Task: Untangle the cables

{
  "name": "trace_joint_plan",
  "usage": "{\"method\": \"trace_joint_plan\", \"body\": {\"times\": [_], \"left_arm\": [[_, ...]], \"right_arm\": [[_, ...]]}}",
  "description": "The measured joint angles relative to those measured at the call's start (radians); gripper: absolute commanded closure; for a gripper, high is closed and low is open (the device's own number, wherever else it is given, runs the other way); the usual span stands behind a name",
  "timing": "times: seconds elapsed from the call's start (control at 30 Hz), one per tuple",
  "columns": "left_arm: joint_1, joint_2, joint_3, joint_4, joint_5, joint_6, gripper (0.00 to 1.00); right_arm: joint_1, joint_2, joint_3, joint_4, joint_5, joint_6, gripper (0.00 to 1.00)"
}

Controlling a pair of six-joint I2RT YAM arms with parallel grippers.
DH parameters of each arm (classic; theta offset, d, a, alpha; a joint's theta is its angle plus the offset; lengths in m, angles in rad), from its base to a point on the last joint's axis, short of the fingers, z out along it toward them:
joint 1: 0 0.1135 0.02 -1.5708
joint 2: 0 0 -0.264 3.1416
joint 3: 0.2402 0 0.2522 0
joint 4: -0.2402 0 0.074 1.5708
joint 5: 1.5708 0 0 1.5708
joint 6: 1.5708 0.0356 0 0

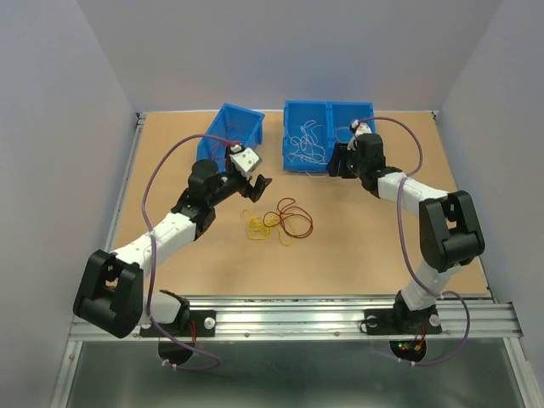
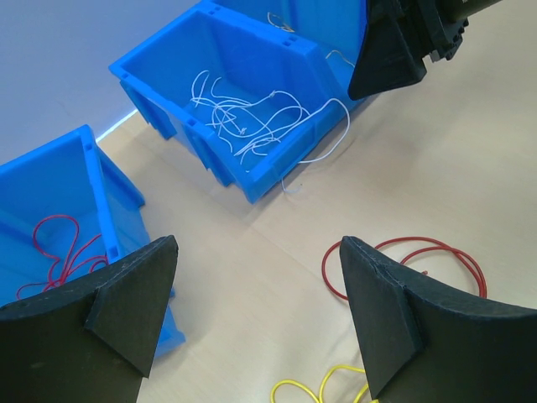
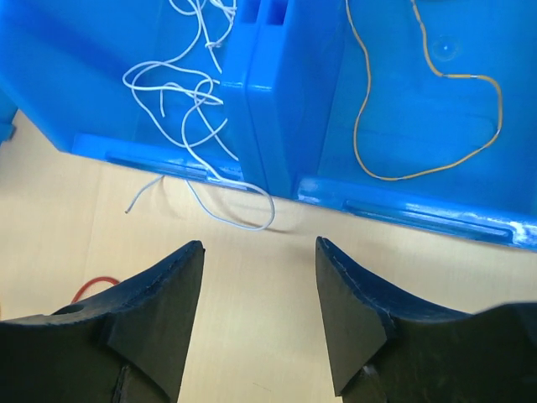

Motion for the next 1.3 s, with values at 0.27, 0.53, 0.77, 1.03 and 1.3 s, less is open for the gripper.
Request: {"method": "trace_joint_plan", "body": {"times": [0.27, 0.53, 0.77, 1.03, 1.3], "left_arm": [[0.0, 0.0, 0.0, -0.002, 0.0, 0.0, 0.11], [0.0, 0.0, 0.0, -0.003, 0.0, 0.0, 0.11], [0.0, 0.0, 0.0, -0.003, 0.0, 0.0, 0.11], [0.0, 0.0, 0.0, -0.003, 0.0, 0.001, 0.11], [0.0, 0.0, 0.0, -0.003, 0.0, 0.006, 0.11]], "right_arm": [[0.0, 0.075, 0.001, -0.016, -0.021, 0.014, 0.45], [0.0, 0.182, 0.026, -0.009, -0.028, 0.056, 0.56], [0.0, 0.182, 0.026, 0.058, -0.067, 0.087, 0.47], [0.0, 0.182, 0.026, 0.091, -0.089, 0.094, 0.54], [0.0, 0.182, 0.026, 0.14, -0.094, 0.116, 0.96]]}}
